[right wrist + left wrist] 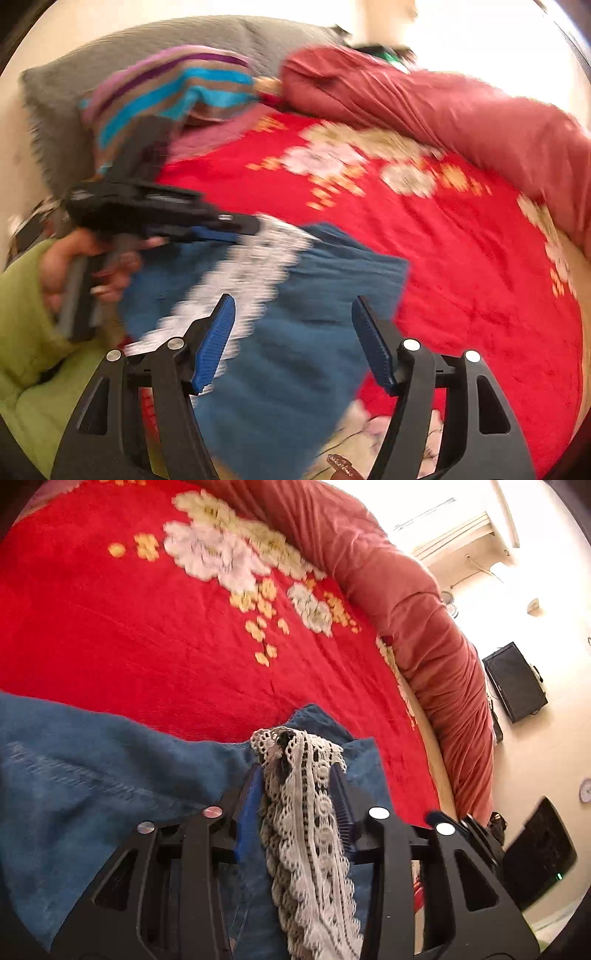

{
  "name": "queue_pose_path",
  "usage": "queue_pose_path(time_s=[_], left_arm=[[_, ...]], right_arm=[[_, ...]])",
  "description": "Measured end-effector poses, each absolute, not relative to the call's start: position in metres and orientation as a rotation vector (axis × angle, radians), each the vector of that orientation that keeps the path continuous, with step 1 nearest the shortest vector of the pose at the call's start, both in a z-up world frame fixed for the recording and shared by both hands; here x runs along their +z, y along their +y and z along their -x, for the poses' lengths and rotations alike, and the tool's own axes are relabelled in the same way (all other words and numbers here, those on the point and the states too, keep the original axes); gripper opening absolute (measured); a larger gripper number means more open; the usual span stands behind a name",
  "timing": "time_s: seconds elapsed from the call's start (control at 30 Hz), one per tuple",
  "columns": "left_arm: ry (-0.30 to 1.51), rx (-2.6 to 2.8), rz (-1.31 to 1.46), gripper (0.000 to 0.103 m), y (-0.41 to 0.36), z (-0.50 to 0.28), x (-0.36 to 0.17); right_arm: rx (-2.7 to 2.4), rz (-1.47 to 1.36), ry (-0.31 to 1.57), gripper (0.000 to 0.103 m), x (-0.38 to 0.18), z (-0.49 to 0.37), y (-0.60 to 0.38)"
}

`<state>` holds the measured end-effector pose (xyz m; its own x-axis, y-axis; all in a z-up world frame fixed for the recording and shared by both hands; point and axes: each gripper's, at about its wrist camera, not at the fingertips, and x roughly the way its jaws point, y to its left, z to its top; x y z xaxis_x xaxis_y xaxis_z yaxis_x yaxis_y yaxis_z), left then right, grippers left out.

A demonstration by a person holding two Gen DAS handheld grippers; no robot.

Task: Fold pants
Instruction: 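Lift the lace hem with both tools and fold it over onto the waistband, then release the folded hem from both tools and move them back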

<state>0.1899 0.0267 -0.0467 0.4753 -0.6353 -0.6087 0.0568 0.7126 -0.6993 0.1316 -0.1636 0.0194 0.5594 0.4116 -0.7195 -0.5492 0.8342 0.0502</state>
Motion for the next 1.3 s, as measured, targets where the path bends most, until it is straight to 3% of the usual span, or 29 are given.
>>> queue_pose_path(time_s=[0.1, 0.17, 0.23, 0.43, 0.7, 0.83, 0.93, 1.07, 1.2, 1.3], left_arm=[[1.026, -0.447, 0.654, 0.035, 0.018, -0.203, -0.055], [1.031, -0.420, 0.615, 0.014, 0.012, -0.206, -0.055], [1.014, -0.425, 0.591, 0.009, 0.008, -0.208, -0.048], [0.932, -0.366, 0.387, 0.009, 0.000, -0.202, -0.018], [0.983, -0.338, 0.433, 0.023, 0.019, -0.200, -0.047], [0.953, -0.315, 0.386, 0.036, 0.019, -0.184, -0.032], [0.933, -0.301, 0.393, 0.041, 0.025, -0.171, -0.023], [0.921, -0.261, 0.421, 0.061, 0.038, -0.148, -0.018], [0.916, -0.236, 0.425, 0.062, 0.044, -0.129, -0.013], [0.906, -0.225, 0.403, 0.076, 0.043, -0.114, -0.006]], right_arm=[[0.560, 0.192, 0.815, 0.064, 0.010, -0.156, -0.162], [0.563, 0.211, 0.811, 0.064, 0.007, -0.163, -0.159], [0.570, 0.232, 0.819, 0.064, 0.002, -0.172, -0.155], [0.525, 0.281, 0.880, 0.064, -0.024, -0.194, -0.149], [0.478, 0.326, 0.876, 0.071, -0.034, -0.187, -0.149], [0.464, 0.284, 0.852, 0.078, -0.021, -0.176, -0.160], [0.473, 0.238, 0.837, 0.078, -0.011, -0.162, -0.171], [0.493, 0.208, 0.803, 0.078, 0.004, -0.142, -0.182], [0.511, 0.198, 0.779, 0.078, 0.016, -0.128, -0.189], [0.529, 0.187, 0.771, 0.078, 0.023, -0.120, -0.192]])
